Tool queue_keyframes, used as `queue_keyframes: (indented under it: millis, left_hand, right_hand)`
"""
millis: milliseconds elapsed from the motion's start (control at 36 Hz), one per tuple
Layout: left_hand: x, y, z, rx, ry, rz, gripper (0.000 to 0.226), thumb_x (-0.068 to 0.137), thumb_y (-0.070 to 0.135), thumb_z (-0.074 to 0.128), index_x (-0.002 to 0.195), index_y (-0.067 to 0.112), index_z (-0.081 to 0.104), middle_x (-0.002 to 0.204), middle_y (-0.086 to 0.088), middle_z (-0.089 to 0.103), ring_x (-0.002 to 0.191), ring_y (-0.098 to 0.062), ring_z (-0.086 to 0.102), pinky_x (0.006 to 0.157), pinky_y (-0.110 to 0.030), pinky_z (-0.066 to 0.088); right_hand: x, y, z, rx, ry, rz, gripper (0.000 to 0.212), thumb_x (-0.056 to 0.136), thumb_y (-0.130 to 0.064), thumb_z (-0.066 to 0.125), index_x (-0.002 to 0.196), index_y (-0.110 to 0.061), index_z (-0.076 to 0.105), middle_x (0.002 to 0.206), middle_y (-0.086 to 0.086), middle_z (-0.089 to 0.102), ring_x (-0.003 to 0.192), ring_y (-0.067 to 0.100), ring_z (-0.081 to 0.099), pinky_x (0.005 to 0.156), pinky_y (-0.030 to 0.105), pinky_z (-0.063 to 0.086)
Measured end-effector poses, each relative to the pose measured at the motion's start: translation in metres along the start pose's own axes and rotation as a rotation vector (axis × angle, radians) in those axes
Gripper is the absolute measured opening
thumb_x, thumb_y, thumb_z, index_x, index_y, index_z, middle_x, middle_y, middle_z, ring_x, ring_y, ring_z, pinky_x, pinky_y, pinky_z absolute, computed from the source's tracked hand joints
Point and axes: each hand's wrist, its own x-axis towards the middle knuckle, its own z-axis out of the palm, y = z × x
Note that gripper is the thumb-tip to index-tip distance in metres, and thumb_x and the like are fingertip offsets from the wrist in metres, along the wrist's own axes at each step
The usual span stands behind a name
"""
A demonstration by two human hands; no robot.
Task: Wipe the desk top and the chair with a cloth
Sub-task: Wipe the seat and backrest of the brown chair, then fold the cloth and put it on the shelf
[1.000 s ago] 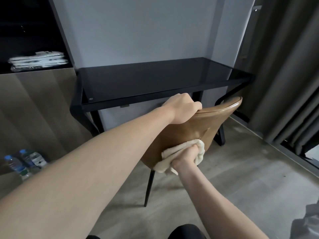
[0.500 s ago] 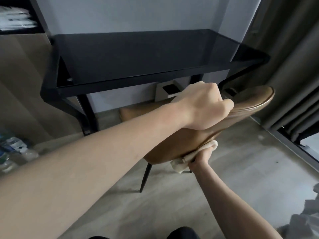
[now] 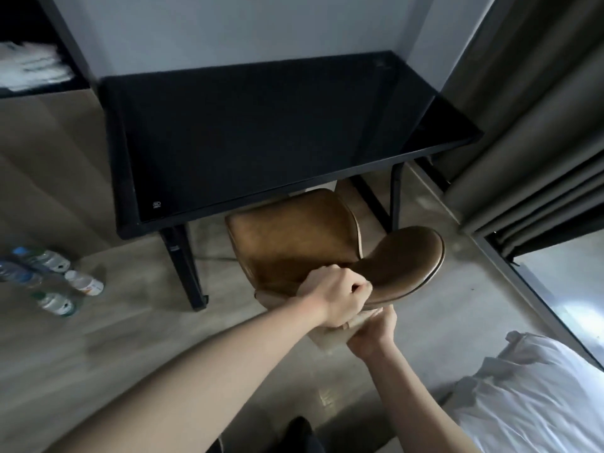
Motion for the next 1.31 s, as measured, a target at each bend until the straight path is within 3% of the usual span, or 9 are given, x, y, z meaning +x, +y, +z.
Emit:
queue_keyframes:
  millis: [278, 528, 639, 750, 833, 889, 944, 1167, 1306]
  left_hand:
    - [-0.077, -0.031, -0.038, -0.144, -0.103, -0.243, 0.041, 0.107, 0.034, 0.043, 0.146, 0.036, 0.052, 0.16, 0.013, 0.038, 0.15, -0.015, 0.03, 0.122, -0.03, 0.024]
    - [-0.151, -0.015, -0.113, -0.422, -0.045, -0.265, 0.037, 0.101, 0.036, 0.054, 0.137, 0.032, 0.059, 0.149, 0.007, 0.052, 0.131, -0.013, 0.053, 0.11, -0.028, 0.04]
    - [-0.2, -0.027, -0.16, -0.613, -0.007, -0.308, 0.057, 0.094, 0.05, 0.065, 0.145, 0.031, 0.048, 0.133, 0.011, 0.053, 0.116, -0.003, 0.048, 0.087, -0.02, 0.042]
    - [-0.236, -0.051, -0.197, -0.887, -0.089, -0.391, 0.106, 0.063, 0.073, 0.08, 0.151, 0.033, 0.037, 0.137, 0.02, 0.049, 0.123, -0.004, 0.051, 0.104, -0.031, 0.045]
    - [-0.25, -0.079, -0.216, -1.165, -0.119, -0.425, 0.079, 0.064, 0.058, 0.084, 0.133, 0.029, 0.059, 0.099, 0.02, 0.067, 0.086, 0.002, 0.064, 0.078, -0.022, 0.051]
    - [-0.255, -0.087, -0.23, -1.258, -0.084, -0.402, 0.025, 0.071, 0.047, 0.077, 0.091, 0.032, 0.077, 0.079, 0.012, 0.07, 0.071, -0.002, 0.065, 0.068, -0.02, 0.047]
    - [-0.258, -0.095, -0.243, -1.264, -0.018, -0.387, 0.013, 0.077, 0.038, 0.073, 0.076, 0.027, 0.08, 0.081, 0.006, 0.073, 0.077, -0.007, 0.069, 0.072, -0.022, 0.047]
    - [-0.24, -0.132, -0.292, -1.175, 0.558, -0.486, 0.038, 0.082, 0.013, 0.083, 0.117, 0.019, 0.071, 0.105, -0.002, 0.079, 0.097, -0.022, 0.075, 0.082, -0.041, 0.061]
    - [-0.224, -0.153, -0.329, -1.041, 0.782, -0.486, 0.029, 0.085, 0.004, 0.079, 0.108, 0.019, 0.069, 0.093, 0.004, 0.079, 0.081, -0.01, 0.076, 0.063, -0.017, 0.055]
  right_hand:
    - [-0.136, -0.043, 0.019, 0.056, -0.02, -0.038, 0.087, 0.088, -0.088, 0.033, 0.125, -0.017, 0.066, 0.114, 0.022, 0.075, 0.113, 0.041, 0.065, 0.093, 0.051, 0.054]
    - [-0.235, -0.023, 0.042, -0.387, -0.002, -0.075, 0.046, 0.093, -0.021, 0.069, 0.135, -0.013, 0.054, 0.116, 0.022, 0.069, 0.106, 0.042, 0.066, 0.083, 0.052, 0.058]
    - [-0.284, -0.019, 0.074, -0.605, -0.339, -0.086, 0.061, 0.073, -0.02, 0.076, 0.131, -0.017, 0.059, 0.118, 0.022, 0.071, 0.112, 0.045, 0.067, 0.098, 0.063, 0.055]
    - [-0.309, -0.022, 0.125, -0.749, -0.572, -0.064, 0.067, 0.073, -0.026, 0.078, 0.135, -0.012, 0.055, 0.122, 0.024, 0.068, 0.114, 0.044, 0.066, 0.098, 0.059, 0.056]
    - [-0.317, -0.021, 0.167, -0.814, -0.632, -0.089, 0.056, 0.083, -0.021, 0.075, 0.135, -0.014, 0.055, 0.12, 0.02, 0.07, 0.11, 0.039, 0.07, 0.092, 0.054, 0.059]
    - [-0.317, -0.019, 0.194, -0.824, -0.625, -0.089, 0.047, 0.09, -0.016, 0.075, 0.134, -0.017, 0.057, 0.117, 0.015, 0.074, 0.107, 0.036, 0.073, 0.087, 0.051, 0.061]
    - [-0.316, -0.016, 0.221, -0.82, -0.642, -0.07, 0.05, 0.089, -0.016, 0.076, 0.135, -0.018, 0.057, 0.118, 0.014, 0.074, 0.106, 0.036, 0.073, 0.086, 0.052, 0.062]
    - [-0.266, 0.006, 0.312, -0.914, -0.532, -0.379, 0.036, 0.093, -0.008, 0.073, 0.119, -0.028, 0.059, 0.12, 0.004, 0.069, 0.107, 0.023, 0.069, 0.088, 0.043, 0.062]
    - [-0.216, 0.025, 0.372, -0.954, -0.564, -0.478, 0.073, 0.089, -0.006, 0.077, 0.141, -0.035, 0.036, 0.12, 0.0, 0.066, 0.106, 0.015, 0.069, 0.074, 0.024, 0.058]
